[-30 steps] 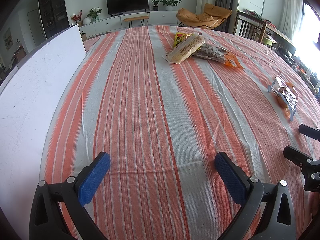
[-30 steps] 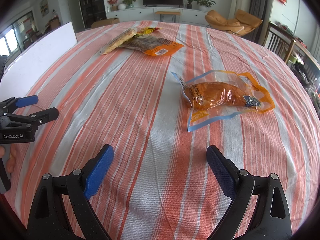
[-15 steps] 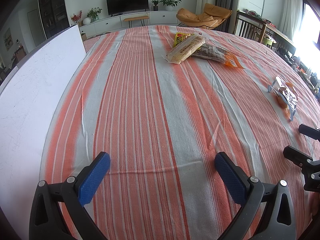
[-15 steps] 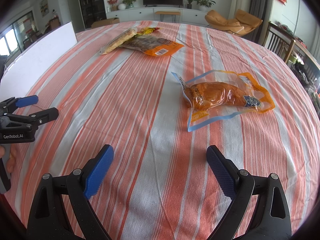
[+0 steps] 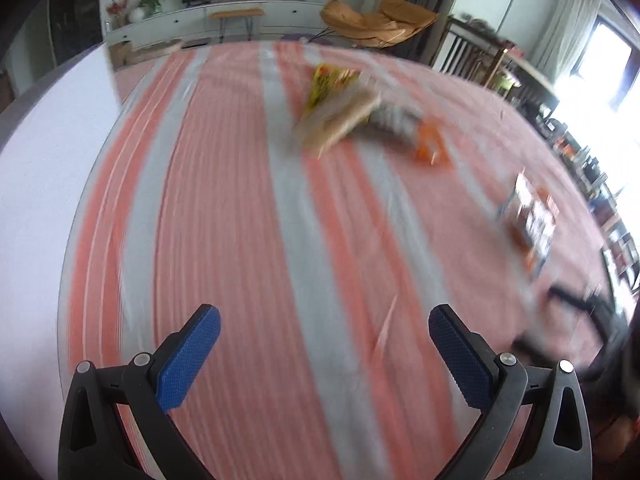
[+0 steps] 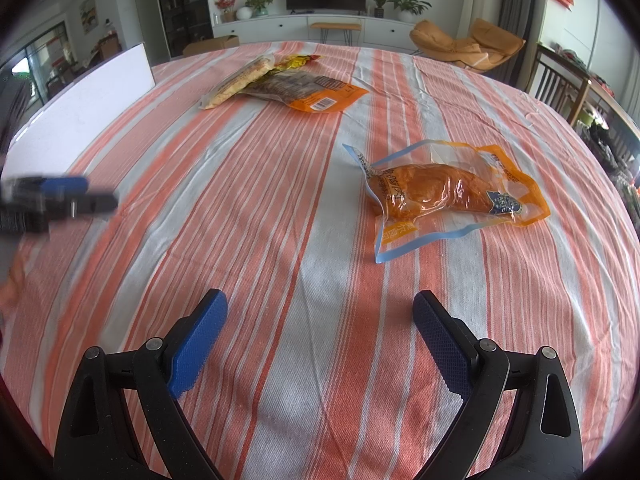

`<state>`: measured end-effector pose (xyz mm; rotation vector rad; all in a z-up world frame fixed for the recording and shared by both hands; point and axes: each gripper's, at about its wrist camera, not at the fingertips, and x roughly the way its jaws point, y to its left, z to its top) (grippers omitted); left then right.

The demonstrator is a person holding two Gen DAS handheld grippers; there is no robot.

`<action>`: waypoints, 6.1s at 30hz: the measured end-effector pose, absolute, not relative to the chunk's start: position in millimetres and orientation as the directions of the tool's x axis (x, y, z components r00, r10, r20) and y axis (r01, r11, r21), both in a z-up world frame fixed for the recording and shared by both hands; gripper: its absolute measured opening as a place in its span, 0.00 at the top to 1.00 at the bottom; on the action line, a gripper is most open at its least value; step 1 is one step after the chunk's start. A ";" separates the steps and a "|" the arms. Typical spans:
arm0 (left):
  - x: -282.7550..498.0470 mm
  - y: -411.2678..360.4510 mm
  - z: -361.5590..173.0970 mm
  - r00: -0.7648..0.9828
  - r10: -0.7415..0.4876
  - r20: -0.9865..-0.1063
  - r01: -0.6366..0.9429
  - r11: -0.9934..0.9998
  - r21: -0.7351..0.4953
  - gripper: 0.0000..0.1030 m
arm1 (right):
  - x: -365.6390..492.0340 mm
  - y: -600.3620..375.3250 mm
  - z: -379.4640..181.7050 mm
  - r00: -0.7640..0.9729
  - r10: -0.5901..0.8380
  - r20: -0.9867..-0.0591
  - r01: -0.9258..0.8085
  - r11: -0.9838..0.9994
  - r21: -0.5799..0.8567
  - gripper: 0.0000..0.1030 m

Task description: Organize snacks

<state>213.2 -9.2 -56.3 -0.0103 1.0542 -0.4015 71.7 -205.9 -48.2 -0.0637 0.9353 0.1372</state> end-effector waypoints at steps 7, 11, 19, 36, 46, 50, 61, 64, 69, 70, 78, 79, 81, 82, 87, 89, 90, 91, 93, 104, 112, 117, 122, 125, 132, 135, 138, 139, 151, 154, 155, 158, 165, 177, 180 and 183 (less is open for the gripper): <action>312.4 -63.0 -46.0 0.467 -0.241 -0.851 0.421 0.907 -0.026 0.01 | 71.2 -206.1 -47.9 0.586 0.090 -0.806 -0.145 0.989 0.005 0.07; 342.5 -75.8 -60.3 0.484 -0.248 -0.839 0.457 0.889 0.001 0.10 | 71.1 -206.1 -47.8 0.586 0.090 -0.806 -0.145 0.989 0.005 0.07; 331.9 -62.1 -60.8 0.414 -0.422 -0.806 0.474 0.856 -0.205 0.72 | 73.3 -205.8 -48.6 0.583 0.092 -0.807 -0.147 0.989 0.007 0.06; 168.5 -8.7 -77.0 0.518 -0.098 -0.850 0.269 0.962 0.053 0.09 | 73.1 -205.6 -48.5 0.583 0.093 -0.807 -0.147 0.989 0.008 0.06; 169.7 5.2 -86.8 0.565 -0.123 -0.816 0.209 0.978 -0.002 0.00 | 70.9 -210.5 -47.2 0.591 0.112 -0.799 -0.138 0.990 0.037 0.06; 170.2 5.1 -87.0 0.565 -0.123 -0.816 0.209 0.978 -0.002 0.00 | 72.6 -205.7 -48.5 0.587 0.087 -0.805 -0.137 0.991 0.007 0.06; 170.0 5.1 -86.9 0.565 -0.122 -0.816 0.208 0.978 -0.002 0.00 | 72.7 -206.4 -48.9 0.587 0.090 -0.804 -0.138 0.990 0.009 0.06; 170.0 5.0 -86.9 0.565 -0.122 -0.816 0.208 0.978 -0.003 0.00 | 73.0 -206.4 -49.1 0.587 0.089 -0.804 -0.138 0.990 0.009 0.06; 170.1 5.0 -86.9 0.565 -0.122 -0.816 0.208 0.978 -0.003 0.00 | 72.9 -206.4 -48.9 0.587 0.089 -0.804 -0.138 0.990 0.009 0.06; 170.0 5.0 -86.9 0.565 -0.122 -0.816 0.208 0.978 -0.003 0.00 | 72.5 -206.7 -48.8 0.588 0.088 -0.804 -0.136 0.991 0.008 0.06; 170.1 5.0 -86.9 0.565 -0.122 -0.816 0.207 0.978 -0.003 0.00 | 70.1 -211.2 -48.1 0.595 0.063 -0.802 -0.099 0.995 0.005 0.07; 170.1 5.0 -86.9 0.565 -0.122 -0.816 0.207 0.978 -0.003 0.00 | 69.2 -213.2 -47.4 0.599 0.055 -0.799 -0.085 0.996 0.004 0.07; 170.2 5.0 -87.0 0.565 -0.122 -0.816 0.207 0.978 -0.003 0.00 | 63.5 -223.5 -41.3 0.636 0.036 -0.771 -0.026 0.999 0.025 0.07; 170.3 5.2 -87.0 0.565 -0.122 -0.816 0.207 0.978 -0.003 0.00 | 60.1 -230.7 -37.9 0.657 0.038 -0.753 0.004 0.999 0.054 0.07; 170.3 5.0 -87.2 0.565 -0.122 -0.816 0.207 0.978 -0.003 0.00 | 50.9 -313.5 -40.6 0.709 0.162 -0.686 0.263 0.842 0.470 0.07; 170.2 5.0 -86.9 0.566 -0.122 -0.816 0.206 0.978 -0.003 0.00 | 66.8 -331.0 -35.1 0.701 0.147 -0.698 0.322 0.808 0.494 0.06; 170.3 5.1 -86.9 0.566 -0.122 -0.816 0.206 0.978 -0.003 0.00 | 83.3 -337.8 -33.3 0.674 0.142 -0.725 0.356 0.798 0.486 0.06; 170.2 4.9 -87.0 0.566 -0.122 -0.816 0.206 0.978 -0.003 0.00 | 105.3 -342.3 -35.1 0.631 0.161 -0.759 0.376 0.792 0.481 0.06; 170.2 4.8 -87.0 0.565 -0.122 -0.816 0.206 0.979 -0.004 0.00 | 143.5 -341.8 -32.2 0.573 0.118 -0.811 0.404 0.820 0.405 0.06; 170.4 5.0 -86.3 0.566 -0.121 -0.816 0.206 0.979 -0.003 0.00 | 162.5 -223.0 -42.2 0.541 -0.009 -0.841 0.025 1.000 0.005 0.20; 170.1 5.3 -87.2 0.566 -0.119 -0.816 0.204 0.979 -0.001 0.00 | 96.6 -232.6 -42.1 0.620 0.051 -0.783 -0.006 0.998 0.059 0.19; 170.4 5.1 -87.3 0.566 -0.119 -0.816 0.204 0.979 -0.001 0.00 | 100.7 -218.8 -40.4 0.607 0.004 -0.795 -0.006 1.000 0.000 0.16; 170.4 5.0 -87.4 0.566 -0.119 -0.816 0.204 0.979 -0.001 0.00 | 104.3 -217.2 -40.7 0.606 0.008 -0.795 -0.005 1.000 0.006 0.16; 170.5 5.0 -87.4 0.566 -0.119 -0.816 0.204 0.979 -0.001 0.00 | 104.1 -216.9 -40.7 0.606 0.008 -0.795 -0.006 1.000 0.005 0.16; 170.8 5.0 -87.5 0.566 -0.118 -0.816 0.204 0.979 -0.001 0.00 | 103.4 -216.9 -40.4 0.606 0.008 -0.795 -0.006 1.000 0.005 0.16; 170.9 4.9 -87.6 0.566 -0.118 -0.816 0.204 0.979 0.000 0.00 | 102.8 -217.8 -40.2 0.607 0.008 -0.795 -0.006 1.000 0.006 0.16; 170.6 5.1 -87.4 0.566 -0.120 -0.816 0.204 0.979 -0.002 0.00 | 103.3 -217.7 -40.6 0.607 0.014 -0.795 -0.007 1.000 0.012 0.15; 170.4 5.3 -87.1 0.566 -0.121 -0.816 0.204 0.979 -0.004 0.00 | 103.7 -218.2 -41.1 0.606 0.024 -0.795 -0.012 1.000 0.020 0.14; 178.4 5.8 -85.0 0.493 -0.159 -0.855 0.281 0.960 -0.016 0.00 | 104.1 -223.4 -39.6 0.593 0.100 -0.799 -0.050 0.995 0.087 0.04; 177.7 10.5 -83.4 0.444 -0.186 -0.877 0.328 0.944 -0.034 0.00 | 113.0 -244.1 -33.2 0.523 0.242 -0.817 -0.084 0.969 0.234 0.04; 175.9 10.2 -83.9 0.436 -0.172 -0.883 0.334 0.942 -0.019 0.00 | 116.5 -253.0 -31.3 0.490 0.291 -0.822 -0.073 0.953 0.293 0.05; 173.2 4.7 -84.6 0.422 -0.154 -0.893 0.333 0.943 -0.006 0.00 | 126.7 -269.7 -28.8 0.384 0.345 -0.856 0.013 0.925 0.379 0.06; 155.0 -6.9 -72.3 0.459 -0.165 -0.873 0.349 0.937 0.006 0.72 | 130.3 -223.0 -32.0 0.271 0.022 -0.962 -0.052 0.999 0.009 0.22; 115.2 67.4 -14.5 0.563 -0.465 -0.683 0.230 0.882 -0.411 0.72 | 99.0 -256.9 3.7 0.380 0.438 -0.815 0.080 0.862 0.501 0.63; 108.8 96.9 20.8 0.612 -0.493 -0.619 0.221 0.857 -0.465 0.72 | 104.6 -237.6 18.8 0.391 0.552 -0.736 0.061 0.783 0.619 0.63; 106.7 140.8 53.7 0.670 -0.447 -0.592 0.181 0.873 -0.453 0.72 | 115.4 -183.9 60.2 0.377 0.648 -0.662 -0.050 0.728 0.684 0.63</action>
